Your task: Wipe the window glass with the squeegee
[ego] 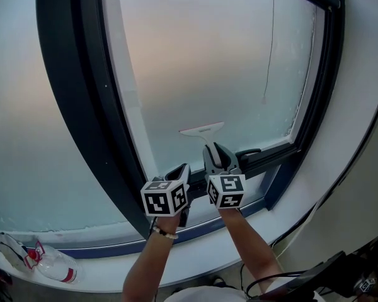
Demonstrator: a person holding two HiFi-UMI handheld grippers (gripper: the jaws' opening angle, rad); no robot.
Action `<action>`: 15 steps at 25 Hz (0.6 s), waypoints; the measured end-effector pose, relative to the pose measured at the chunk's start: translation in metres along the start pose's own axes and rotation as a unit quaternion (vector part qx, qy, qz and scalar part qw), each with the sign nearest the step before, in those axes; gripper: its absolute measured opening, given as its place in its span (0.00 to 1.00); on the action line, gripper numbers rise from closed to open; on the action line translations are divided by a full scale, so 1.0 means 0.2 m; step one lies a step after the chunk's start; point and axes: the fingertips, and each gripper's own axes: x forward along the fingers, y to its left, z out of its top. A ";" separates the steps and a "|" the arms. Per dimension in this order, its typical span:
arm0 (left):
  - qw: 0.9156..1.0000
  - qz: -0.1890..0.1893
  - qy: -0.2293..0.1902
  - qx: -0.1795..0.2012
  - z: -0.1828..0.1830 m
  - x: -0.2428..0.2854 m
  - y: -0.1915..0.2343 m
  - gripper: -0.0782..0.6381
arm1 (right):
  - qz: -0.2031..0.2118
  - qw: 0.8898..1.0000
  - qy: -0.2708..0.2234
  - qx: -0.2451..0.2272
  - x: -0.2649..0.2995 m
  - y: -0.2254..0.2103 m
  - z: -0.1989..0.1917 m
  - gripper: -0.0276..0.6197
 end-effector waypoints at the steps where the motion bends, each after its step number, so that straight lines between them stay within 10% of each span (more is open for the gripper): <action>1: 1.000 0.001 0.003 -0.002 -0.02 0.00 0.01 0.11 | 0.000 1.000 0.006 0.001 -0.01 0.00 -0.04 0.18; 15: 0.998 0.011 0.045 -0.039 -0.35 0.00 0.09 0.11 | 0.002 0.998 0.056 0.009 -0.11 0.02 -0.46 0.18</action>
